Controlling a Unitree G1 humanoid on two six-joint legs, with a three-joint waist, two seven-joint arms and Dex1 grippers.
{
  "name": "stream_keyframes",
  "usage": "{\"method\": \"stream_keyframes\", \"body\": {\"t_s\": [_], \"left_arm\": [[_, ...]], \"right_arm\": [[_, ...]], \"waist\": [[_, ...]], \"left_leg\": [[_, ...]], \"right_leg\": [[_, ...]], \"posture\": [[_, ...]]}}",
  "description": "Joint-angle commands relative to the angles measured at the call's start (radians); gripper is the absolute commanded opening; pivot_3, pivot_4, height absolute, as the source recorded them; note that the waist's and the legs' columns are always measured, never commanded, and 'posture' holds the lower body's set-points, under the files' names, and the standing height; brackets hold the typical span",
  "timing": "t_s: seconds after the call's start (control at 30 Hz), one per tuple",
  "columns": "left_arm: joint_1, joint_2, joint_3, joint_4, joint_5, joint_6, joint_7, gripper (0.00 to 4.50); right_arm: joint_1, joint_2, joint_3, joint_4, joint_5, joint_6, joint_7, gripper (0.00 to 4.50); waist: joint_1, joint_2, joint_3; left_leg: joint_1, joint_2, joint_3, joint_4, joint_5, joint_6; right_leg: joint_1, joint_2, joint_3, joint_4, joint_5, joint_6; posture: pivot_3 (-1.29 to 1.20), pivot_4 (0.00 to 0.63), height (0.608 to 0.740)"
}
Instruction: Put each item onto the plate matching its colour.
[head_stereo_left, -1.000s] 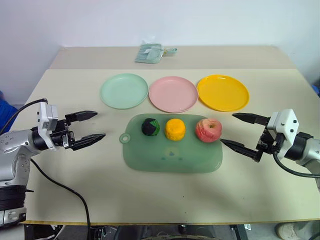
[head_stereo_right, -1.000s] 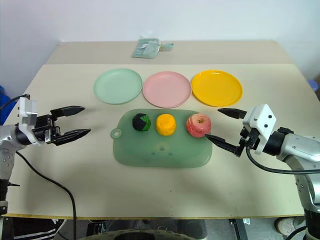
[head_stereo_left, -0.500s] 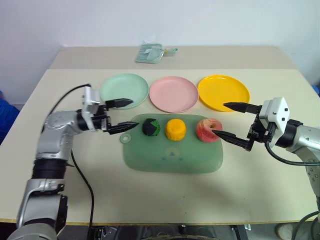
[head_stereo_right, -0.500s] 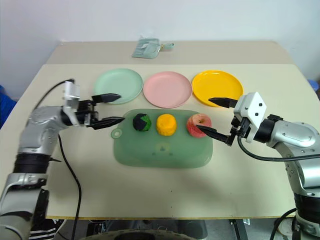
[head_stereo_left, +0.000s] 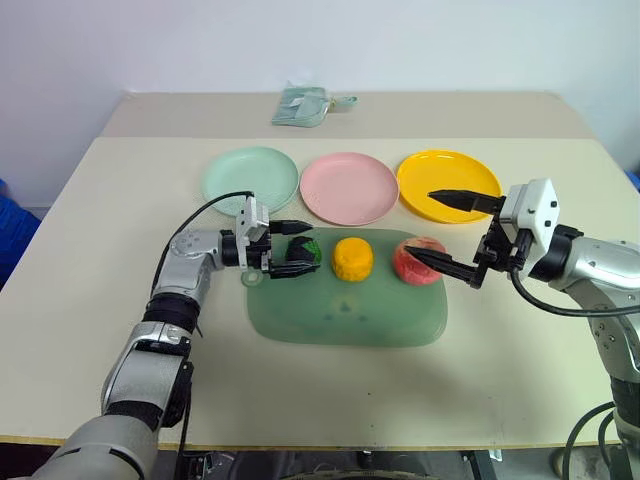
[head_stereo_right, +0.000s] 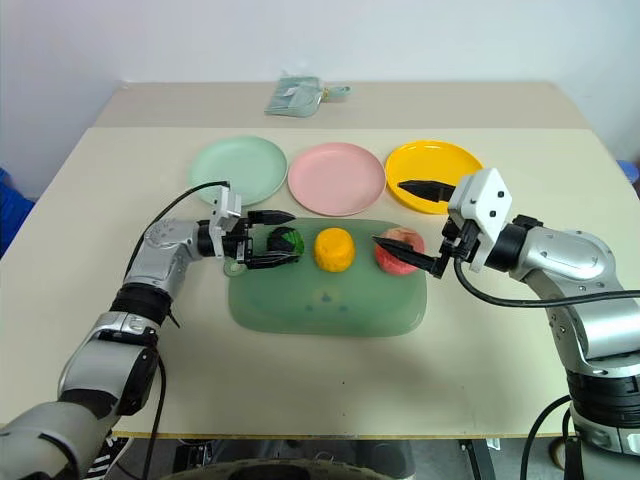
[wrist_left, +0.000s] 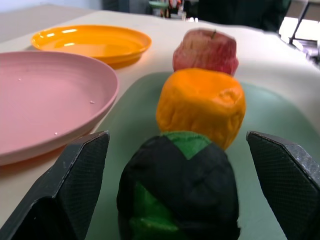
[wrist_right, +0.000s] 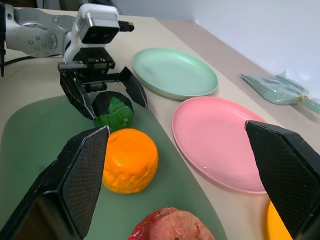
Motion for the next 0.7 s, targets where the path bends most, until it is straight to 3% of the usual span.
{"method": "stream_keyframes", "body": {"t_s": [0.03,0.27,0.4,0.7], "left_arm": [[-0.036,-0.015,-0.004,0.051,0.031,-0.078,-0.005,4.5],[-0.04,-0.029,0.008,0.111,0.048,-0.122,-0.027,4.5],[-0.04,-0.03,0.015,0.119,0.055,-0.147,-0.012,3.26],[-0.04,0.005,0.071,0.096,0.017,-0.124,0.0,3.26]], "right_arm": [[-0.018,-0.002,-0.014,-0.037,0.01,0.0,-0.013,4.44],[-0.022,-0.006,-0.013,-0.039,0.006,0.003,-0.021,4.44],[-0.032,-0.004,-0.005,-0.036,0.005,0.004,-0.024,4.5],[-0.059,0.011,-0.001,-0.023,0.017,0.006,-0.03,4.5]], "waist": [[0.0,0.0,0.0],[-0.001,0.0,0.0],[-0.001,0.0,0.0],[-0.001,0.0,0.0]], "left_leg": [[0.0,0.0,0.0,0.001,0.0,0.0],[0.0,0.0,0.0,0.001,0.0,0.0],[0.0,0.0,0.0,0.002,0.0,0.001],[0.0,0.0,0.0,0.003,-0.001,0.001]], "right_leg": [[0.0,0.0,0.0,0.0,0.0,0.0],[0.0,0.0,0.0,0.001,0.0,0.0],[0.0,0.0,0.0,0.002,0.0,0.0],[0.0,0.0,0.0,0.002,0.0,0.0]], "posture": [[0.0,0.15,0.738],[0.0,0.15,0.738],[0.0,0.15,0.738],[0.0,0.15,0.738]]}}
